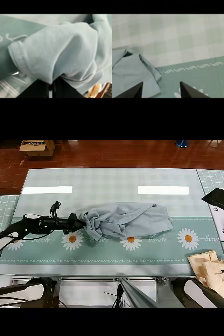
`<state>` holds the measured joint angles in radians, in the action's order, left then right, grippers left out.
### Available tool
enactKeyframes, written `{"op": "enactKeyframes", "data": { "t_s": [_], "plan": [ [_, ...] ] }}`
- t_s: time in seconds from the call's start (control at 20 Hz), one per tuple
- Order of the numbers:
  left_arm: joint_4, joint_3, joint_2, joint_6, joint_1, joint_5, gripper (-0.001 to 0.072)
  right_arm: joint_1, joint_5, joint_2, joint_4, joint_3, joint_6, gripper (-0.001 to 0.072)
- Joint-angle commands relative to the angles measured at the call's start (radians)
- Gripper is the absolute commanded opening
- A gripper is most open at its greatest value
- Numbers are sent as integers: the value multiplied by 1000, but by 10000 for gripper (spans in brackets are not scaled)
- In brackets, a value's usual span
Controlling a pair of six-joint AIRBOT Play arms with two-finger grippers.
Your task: Fold the shirts.
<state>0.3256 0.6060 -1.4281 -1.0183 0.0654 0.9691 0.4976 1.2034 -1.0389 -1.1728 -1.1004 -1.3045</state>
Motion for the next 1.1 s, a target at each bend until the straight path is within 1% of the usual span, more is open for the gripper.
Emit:
{"op": "enactKeyframes", "data": {
  "t_s": [0.0, 0.05, 0.1, 0.25, 0.4, 0.55, 0.95, 1.05],
  "plan": [
    [-19, 8, 32, 39, 35, 71, 26, 52, 38, -32, 45, 28, 3, 515],
    [-19, 8, 51, 39, 50, 93, 26, 69, 56, -55, 92, 56, 17, 520],
    [-19, 8, 72, 39, 62, 117, 26, 74, 72, -78, 137, 90, 35, 549],
    [-19, 8, 122, 39, 83, 172, 26, 70, 77, -144, 219, 198, 78, 549],
    [-19, 8, 134, 39, 84, 219, 26, 70, -17, -199, 260, 285, 84, 553],
    [-19, 8, 134, 39, 84, 262, 26, 65, -79, -254, 336, 300, 121, 553],
    [-19, 8, 134, 38, 84, 263, 27, -66, -103, -413, 303, 301, 108, 551],
    [-19, 8, 134, 38, 84, 264, 26, -90, -111, -436, 303, 301, 92, 532]
  ]
}}
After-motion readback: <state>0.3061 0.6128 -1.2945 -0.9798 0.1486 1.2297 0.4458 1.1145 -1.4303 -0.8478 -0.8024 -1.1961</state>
